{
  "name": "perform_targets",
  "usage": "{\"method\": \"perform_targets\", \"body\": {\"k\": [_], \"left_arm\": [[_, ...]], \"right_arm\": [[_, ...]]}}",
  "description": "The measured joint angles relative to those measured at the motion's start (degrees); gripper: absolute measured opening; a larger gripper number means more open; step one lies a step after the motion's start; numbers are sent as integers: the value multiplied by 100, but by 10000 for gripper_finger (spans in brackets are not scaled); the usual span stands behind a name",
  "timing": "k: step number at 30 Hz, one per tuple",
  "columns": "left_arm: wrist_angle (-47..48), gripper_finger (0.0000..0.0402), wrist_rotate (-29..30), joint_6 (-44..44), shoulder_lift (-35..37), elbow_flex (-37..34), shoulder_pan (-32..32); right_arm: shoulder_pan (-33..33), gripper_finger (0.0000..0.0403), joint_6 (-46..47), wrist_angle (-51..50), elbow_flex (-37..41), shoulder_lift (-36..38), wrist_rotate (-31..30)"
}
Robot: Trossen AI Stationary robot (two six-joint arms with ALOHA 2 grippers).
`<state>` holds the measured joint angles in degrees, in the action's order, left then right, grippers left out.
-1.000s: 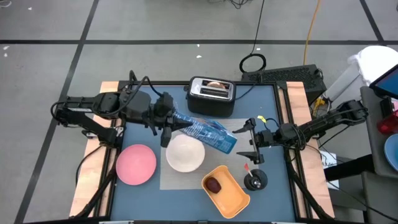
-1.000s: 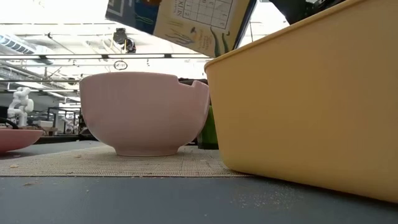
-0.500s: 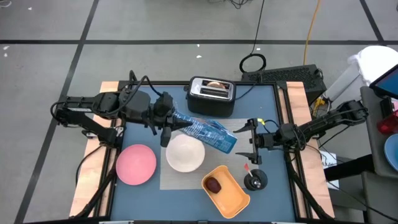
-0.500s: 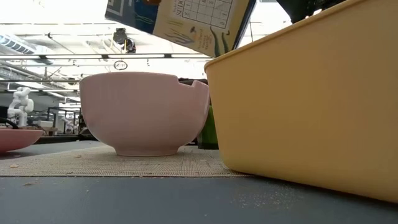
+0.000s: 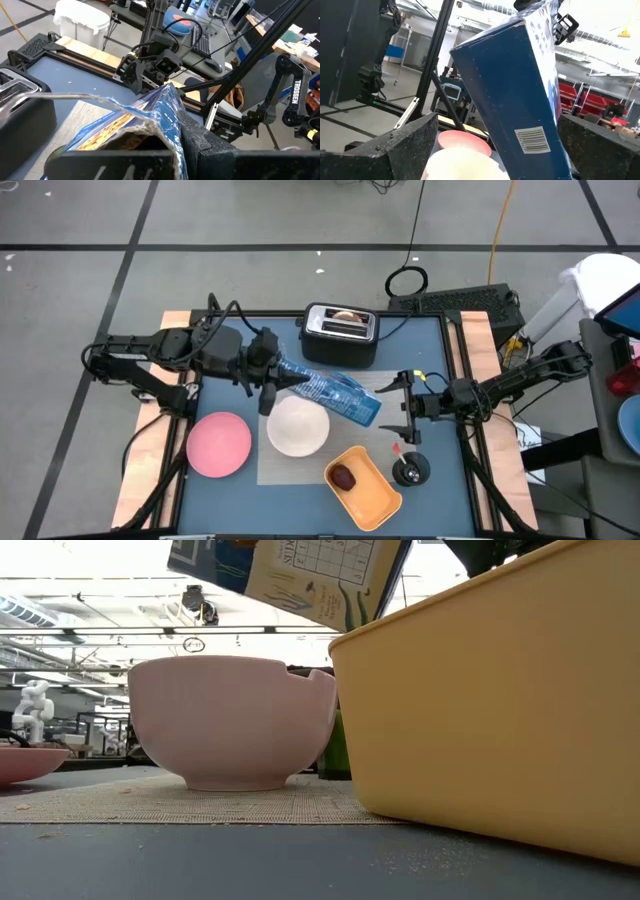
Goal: Arrange a breakfast setting
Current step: Pour the cereal into the white bowl
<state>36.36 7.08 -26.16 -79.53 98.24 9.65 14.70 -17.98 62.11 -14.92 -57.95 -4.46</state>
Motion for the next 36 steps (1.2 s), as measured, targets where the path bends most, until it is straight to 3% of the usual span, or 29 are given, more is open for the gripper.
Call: {"method": "perform_targets", "body": {"k": [6,17,24,36], "left_arm": [[0,3,73,-149,0,0,0],[-142,3,79,-336,-256,-2,1],[-643,3,117,-417,-367,0,-2],[-1043,3,157,-519,-398,-2,-1]], "right_arm": [[0,394,367,-22,0,0,6],[0,394,134,24,0,-2,-37],[2,393,104,26,0,-4,-428],[2,393,-102,82,-2,-97,-355]]}}
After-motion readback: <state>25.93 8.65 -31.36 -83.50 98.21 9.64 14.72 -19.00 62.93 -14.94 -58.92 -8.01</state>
